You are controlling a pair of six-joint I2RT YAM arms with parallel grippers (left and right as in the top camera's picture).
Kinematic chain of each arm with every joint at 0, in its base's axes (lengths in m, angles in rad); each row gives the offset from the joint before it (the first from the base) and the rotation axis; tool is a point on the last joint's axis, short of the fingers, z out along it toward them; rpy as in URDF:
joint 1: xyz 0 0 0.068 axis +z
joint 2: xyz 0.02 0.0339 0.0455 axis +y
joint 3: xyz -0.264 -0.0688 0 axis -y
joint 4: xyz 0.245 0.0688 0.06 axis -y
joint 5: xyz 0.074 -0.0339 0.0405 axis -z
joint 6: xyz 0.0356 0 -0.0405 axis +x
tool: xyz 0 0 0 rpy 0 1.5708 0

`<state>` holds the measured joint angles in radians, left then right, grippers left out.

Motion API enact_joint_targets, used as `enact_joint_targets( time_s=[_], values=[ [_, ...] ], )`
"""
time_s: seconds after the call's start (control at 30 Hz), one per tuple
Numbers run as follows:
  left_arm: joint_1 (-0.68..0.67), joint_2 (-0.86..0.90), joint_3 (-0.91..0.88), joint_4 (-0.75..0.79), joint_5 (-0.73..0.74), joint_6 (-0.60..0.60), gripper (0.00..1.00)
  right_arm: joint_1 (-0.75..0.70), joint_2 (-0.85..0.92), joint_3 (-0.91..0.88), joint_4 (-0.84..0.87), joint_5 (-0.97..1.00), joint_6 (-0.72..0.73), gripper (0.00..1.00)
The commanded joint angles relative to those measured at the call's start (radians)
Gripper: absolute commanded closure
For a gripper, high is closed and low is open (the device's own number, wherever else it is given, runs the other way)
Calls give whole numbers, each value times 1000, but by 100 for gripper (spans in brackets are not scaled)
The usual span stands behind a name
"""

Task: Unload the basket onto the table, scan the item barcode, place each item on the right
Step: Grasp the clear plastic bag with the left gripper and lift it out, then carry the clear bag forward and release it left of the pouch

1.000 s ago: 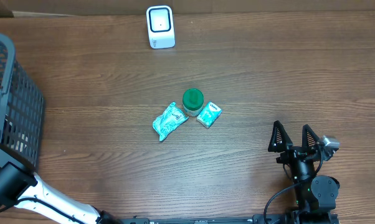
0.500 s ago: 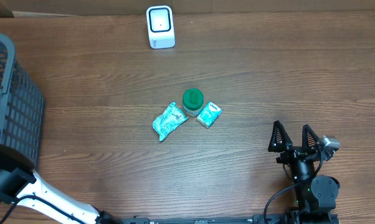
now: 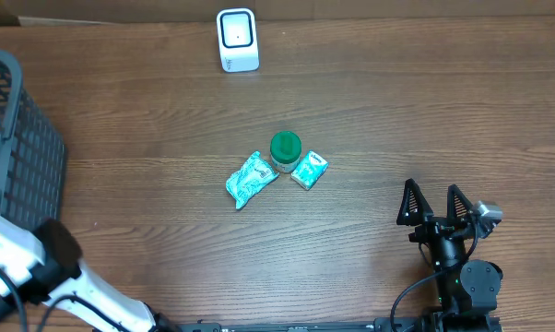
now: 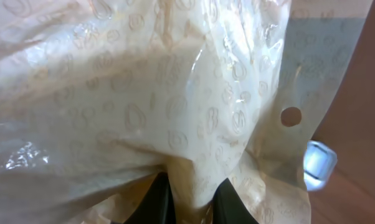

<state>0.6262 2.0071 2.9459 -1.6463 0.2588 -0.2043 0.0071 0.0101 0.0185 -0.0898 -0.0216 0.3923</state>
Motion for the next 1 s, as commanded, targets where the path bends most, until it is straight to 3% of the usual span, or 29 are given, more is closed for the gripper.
enact_joint_targets(
  time_s=[0.0, 0.27, 0.47, 0.67, 0.97],
  values=[
    [-107, -130, 36, -10, 45, 2, 96, -3, -7, -11, 7, 3, 0, 0],
    [-415, -163, -46, -43, 46, 109, 96, -3, -7, -11, 7, 3, 0, 0],
    [-554, -163, -325, -43, 47, 288, 96, -3, -7, -11, 7, 3, 0, 0],
    [-581, -161, -658, -10, 44, 367, 96, -3, -7, -11, 7, 3, 0, 0],
    [-581, -161, -1056, 182, -5, 369, 96, -3, -7, -11, 7, 3, 0, 0]
  ],
)
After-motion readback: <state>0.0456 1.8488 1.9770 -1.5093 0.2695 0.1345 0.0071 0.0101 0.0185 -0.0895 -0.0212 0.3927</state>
